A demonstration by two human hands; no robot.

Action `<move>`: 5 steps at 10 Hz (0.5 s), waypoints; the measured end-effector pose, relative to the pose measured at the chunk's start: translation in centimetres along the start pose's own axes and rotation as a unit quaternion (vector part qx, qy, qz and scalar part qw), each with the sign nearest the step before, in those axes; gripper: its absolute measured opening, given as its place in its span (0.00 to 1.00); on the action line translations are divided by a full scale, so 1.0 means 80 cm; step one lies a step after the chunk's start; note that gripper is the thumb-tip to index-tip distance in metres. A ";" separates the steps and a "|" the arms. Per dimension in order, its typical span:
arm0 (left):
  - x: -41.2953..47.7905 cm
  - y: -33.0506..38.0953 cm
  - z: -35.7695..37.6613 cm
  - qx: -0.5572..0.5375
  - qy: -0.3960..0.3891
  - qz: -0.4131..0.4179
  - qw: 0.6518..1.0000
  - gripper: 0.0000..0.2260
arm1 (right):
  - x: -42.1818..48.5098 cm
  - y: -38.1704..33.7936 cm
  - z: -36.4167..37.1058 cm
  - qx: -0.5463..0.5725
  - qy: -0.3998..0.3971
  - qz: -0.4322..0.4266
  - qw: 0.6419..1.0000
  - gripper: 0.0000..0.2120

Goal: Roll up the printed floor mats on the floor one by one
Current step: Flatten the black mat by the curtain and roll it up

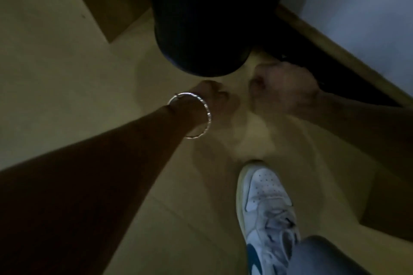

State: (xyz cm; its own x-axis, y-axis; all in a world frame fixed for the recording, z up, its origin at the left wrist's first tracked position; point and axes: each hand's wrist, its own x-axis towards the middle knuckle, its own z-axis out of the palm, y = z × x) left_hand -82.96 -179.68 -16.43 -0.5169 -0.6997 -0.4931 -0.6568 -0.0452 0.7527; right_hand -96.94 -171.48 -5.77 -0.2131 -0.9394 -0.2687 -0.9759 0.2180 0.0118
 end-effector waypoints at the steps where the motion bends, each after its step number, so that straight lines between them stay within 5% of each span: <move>1: -0.113 0.016 -0.059 -0.003 0.021 0.013 1.000 0.19 | -0.014 -0.073 0.004 0.032 0.006 -0.053 0.998 0.12; 5: -0.336 -0.153 -0.295 0.049 0.222 -0.039 0.973 0.13 | -0.043 -0.469 -0.082 0.016 0.042 -0.255 0.966 0.14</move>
State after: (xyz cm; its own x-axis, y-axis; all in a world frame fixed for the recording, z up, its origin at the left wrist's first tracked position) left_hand -48.10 -177.15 -2.12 -0.1902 -0.9367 -0.2940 -0.7456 -0.0570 0.6639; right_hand -59.94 -178.17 0.99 0.2905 -0.9445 -0.1535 -0.9534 -0.2719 -0.1308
